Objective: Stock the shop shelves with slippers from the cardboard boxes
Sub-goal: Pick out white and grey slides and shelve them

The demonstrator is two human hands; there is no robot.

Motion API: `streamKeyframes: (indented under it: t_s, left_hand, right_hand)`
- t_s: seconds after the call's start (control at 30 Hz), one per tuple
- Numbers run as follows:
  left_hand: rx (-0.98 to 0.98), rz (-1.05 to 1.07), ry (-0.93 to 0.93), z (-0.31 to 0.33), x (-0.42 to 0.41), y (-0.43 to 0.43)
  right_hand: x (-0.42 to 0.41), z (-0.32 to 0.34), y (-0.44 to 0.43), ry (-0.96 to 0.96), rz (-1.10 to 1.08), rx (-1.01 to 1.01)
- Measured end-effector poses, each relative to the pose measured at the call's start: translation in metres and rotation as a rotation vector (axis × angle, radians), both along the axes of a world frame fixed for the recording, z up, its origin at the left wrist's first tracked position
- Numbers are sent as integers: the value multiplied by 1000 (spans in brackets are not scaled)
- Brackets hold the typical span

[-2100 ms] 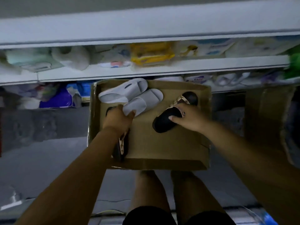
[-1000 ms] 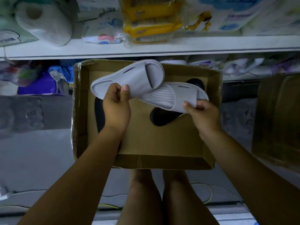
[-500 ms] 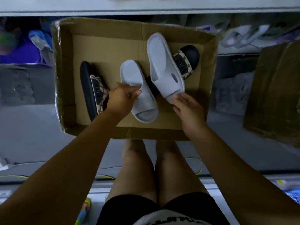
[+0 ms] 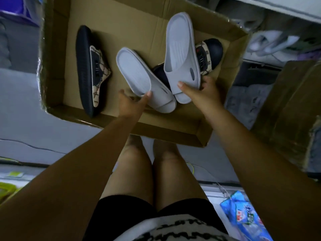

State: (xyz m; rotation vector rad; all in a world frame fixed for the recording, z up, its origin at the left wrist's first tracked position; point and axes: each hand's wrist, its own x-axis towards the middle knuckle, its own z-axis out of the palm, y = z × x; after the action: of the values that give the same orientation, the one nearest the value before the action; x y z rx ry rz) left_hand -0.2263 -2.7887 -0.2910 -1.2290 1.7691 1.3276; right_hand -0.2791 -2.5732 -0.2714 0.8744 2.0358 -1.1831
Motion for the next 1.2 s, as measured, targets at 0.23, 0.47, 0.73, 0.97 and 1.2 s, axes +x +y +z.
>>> streamKeyframes:
  t_s: [0.23,0.47,0.73,0.97,1.2]
  left_hand:
    - [266,206,-30,-30,6,-7]
    - [417,341,-16,-19,-17,-13]
    - [342,316,9,57,-31,-48]
    - [406,227,226,180,-21,-74]
    - [459,218,356,278,4,-55]
  right_hand:
    - [-19,-20,-13,82,33,54]
    - [-13,-4,-27,187,63,29]
    - [2,53,-61,152,-25,-85]
    - [6,153,-71,210,-60,-270]
    - [28,248,-46,330,-83,-301]
